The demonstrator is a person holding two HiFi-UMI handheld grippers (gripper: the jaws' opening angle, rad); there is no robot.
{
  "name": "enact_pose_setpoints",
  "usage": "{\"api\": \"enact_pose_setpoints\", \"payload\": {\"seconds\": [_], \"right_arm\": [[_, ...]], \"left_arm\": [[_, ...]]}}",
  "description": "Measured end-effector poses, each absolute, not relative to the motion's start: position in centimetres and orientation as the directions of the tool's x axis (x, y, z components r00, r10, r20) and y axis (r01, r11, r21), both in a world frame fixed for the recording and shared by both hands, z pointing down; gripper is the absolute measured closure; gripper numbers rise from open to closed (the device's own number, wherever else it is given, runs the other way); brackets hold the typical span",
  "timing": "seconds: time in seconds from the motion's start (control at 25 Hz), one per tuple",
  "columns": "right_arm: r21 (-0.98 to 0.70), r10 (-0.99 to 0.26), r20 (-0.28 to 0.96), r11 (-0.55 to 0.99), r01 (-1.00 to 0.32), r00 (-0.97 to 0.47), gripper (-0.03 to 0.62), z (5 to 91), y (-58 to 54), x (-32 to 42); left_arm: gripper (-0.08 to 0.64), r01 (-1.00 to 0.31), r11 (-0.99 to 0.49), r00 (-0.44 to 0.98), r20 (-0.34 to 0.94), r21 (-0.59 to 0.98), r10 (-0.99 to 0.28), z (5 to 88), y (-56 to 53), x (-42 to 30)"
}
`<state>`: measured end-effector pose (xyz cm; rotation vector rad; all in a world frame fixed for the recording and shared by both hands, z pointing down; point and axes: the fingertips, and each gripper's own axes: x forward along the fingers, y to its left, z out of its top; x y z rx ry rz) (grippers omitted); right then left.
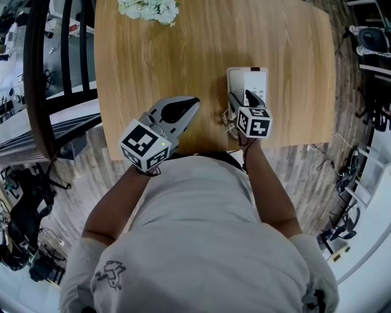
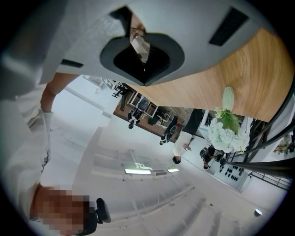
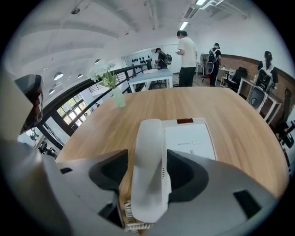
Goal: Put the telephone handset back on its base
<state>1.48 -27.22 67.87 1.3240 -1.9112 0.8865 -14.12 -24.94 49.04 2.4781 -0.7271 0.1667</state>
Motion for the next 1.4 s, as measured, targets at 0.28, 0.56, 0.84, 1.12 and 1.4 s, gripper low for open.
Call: {"api": "enact_pose_setpoints", "payload": {"seconds": [0.28, 0.56, 0.84, 1.12, 1.4], "right_arm": [[-0.175, -0.592, 0.728, 0.327, -0.928, -0.346, 0.322, 63.6, -27.4, 2.0], [-0.141, -0.671, 0.611, 0.429, -0.892, -0.42, 0.364, 57.1, -27.3, 2.9], [-0.114, -0.706, 0.489, 0.53, -0.84, -0.512, 0.451, 50.6, -25.6, 3.9], [-0.034, -0.691, 0.382, 0.654, -0.756, -0.614, 0.54, 44.9, -23.5, 4.8], [-0.01, -0.646, 0.32, 0.729, -0.684, -0.693, 0.588, 42.3, -21.7, 6.9]], "left_arm": [[0.554, -0.547, -0.717, 0.837, 0.252, 0.433, -0.486, 47.7, -24.5, -13.1], [0.554, -0.57, -0.723, 0.821, 0.239, 0.391, -0.518, 45.8, -23.3, -11.0], [0.554, -0.605, -0.721, 0.796, 0.221, 0.338, -0.564, 43.3, -22.0, -8.6], [0.554, -0.635, -0.716, 0.771, 0.177, 0.289, -0.612, 39.6, -20.6, -6.4], [0.554, -0.667, -0.706, 0.744, 0.154, 0.238, -0.65, 37.4, -18.6, -4.5]]}}
